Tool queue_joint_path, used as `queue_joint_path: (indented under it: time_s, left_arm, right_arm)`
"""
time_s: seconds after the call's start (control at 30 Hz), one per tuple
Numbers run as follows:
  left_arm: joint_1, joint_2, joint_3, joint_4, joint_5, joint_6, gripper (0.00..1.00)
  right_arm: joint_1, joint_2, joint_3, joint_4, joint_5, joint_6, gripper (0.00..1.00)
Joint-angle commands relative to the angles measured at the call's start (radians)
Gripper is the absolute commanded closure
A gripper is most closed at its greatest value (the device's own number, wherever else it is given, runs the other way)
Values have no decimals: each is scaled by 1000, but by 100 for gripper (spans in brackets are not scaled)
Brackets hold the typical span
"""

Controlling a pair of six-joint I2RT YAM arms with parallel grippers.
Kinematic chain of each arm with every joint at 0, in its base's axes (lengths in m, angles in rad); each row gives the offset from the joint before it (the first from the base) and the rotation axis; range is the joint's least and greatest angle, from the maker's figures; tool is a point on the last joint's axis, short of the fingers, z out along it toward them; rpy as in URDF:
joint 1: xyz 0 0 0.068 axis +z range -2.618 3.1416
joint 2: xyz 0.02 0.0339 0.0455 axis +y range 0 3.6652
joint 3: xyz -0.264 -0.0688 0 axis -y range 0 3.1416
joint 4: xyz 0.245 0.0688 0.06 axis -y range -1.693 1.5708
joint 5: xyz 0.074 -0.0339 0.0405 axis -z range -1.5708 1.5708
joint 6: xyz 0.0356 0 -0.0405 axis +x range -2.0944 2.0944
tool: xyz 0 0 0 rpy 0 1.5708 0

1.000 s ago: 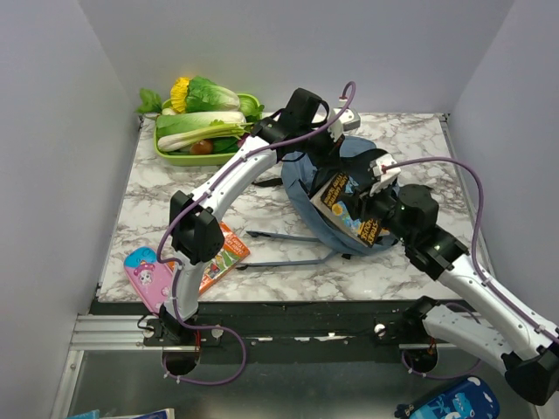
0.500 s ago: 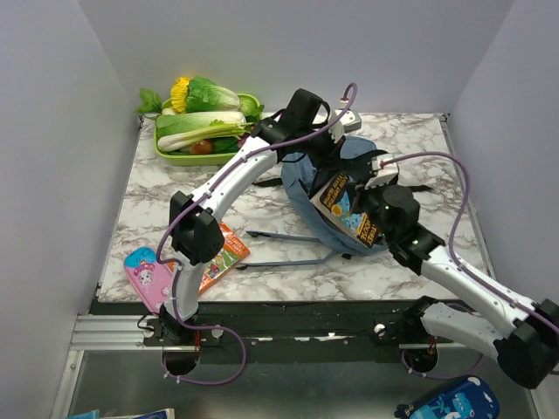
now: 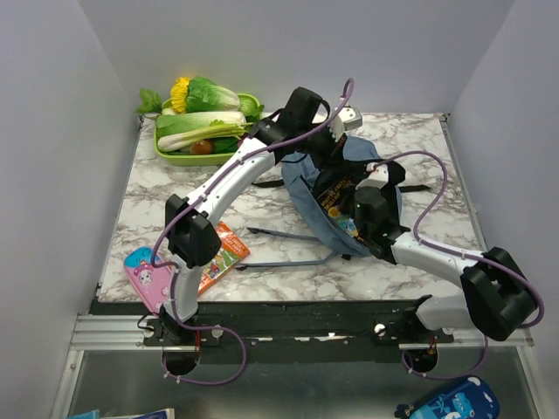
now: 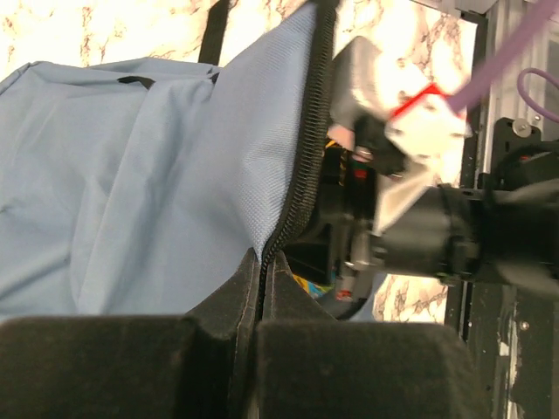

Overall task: Pack the student bag
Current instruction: Place the book in the student bag.

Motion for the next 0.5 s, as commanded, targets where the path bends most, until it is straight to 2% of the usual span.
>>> queue_joint_path:
  time_s: [0.0,0.1,0.33,0.47]
  left_arm:
    - [0,-154,-51,167,153,-75,100]
    - [10,-193,-134,238,187,-97,100]
    - [21,-170,-136,182,179,-48,100]
    - [23,-162,-168,178,142,-20,100]
  right_arm:
    - [-4,63,54,-128,206,104,99]
    - [-6,55,96,-197,254,127,99]
    - [-9,-43,105,-226,248,84,99]
    - [-9,-162,67,-251,208,69,99]
